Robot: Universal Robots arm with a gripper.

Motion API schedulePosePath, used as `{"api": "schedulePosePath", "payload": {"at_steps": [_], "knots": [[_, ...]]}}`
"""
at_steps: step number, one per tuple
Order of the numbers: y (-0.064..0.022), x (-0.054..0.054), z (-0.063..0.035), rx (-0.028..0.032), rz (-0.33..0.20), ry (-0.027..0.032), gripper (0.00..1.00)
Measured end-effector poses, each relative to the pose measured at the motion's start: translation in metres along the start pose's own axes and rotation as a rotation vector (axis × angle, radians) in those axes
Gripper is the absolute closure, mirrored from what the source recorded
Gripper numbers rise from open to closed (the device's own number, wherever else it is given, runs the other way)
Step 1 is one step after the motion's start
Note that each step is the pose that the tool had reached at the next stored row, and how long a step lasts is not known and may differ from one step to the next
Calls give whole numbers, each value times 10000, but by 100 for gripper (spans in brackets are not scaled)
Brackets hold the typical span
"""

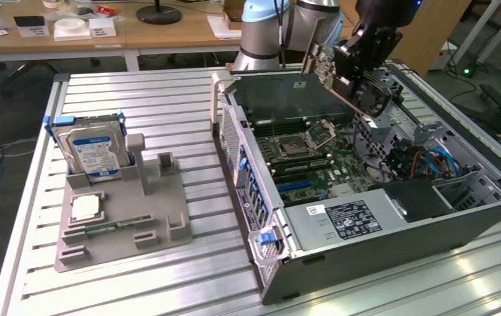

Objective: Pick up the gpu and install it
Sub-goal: 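Insert the gpu into the slot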

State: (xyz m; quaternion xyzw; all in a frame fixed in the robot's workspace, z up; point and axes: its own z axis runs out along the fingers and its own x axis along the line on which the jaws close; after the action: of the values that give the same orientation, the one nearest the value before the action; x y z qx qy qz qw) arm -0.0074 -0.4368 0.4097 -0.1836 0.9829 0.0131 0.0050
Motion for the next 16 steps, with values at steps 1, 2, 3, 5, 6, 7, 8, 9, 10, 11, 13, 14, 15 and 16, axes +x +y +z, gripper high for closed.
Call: {"api": "schedulePosePath", "payload": {"at_steps": [1,2,3,5,6,7,8,9,10,11,13,14,15,16], "knots": [[0,0,0,-8,-585,15,72],[0,0,0,-14,-963,24,72],[0,0,0,-15,-1128,27,72],[0,0,-1,-20,-1455,36,72],[0,0,0,-23,-1619,39,72],[0,0,0,-26,-1781,43,72],[0,0,0,-28,-1942,47,72],[0,0,0,-30,-2102,51,72],[0,0,0,-33,-2260,54,72],[0,0,0,-36,-2432,58,72],[0,0,0,-40,-2752,66,72],[0,0,0,-42,-2918,70,72],[0,0,0,-45,-3083,74,72],[0,0,0,-48,-3254,78,72]]}}
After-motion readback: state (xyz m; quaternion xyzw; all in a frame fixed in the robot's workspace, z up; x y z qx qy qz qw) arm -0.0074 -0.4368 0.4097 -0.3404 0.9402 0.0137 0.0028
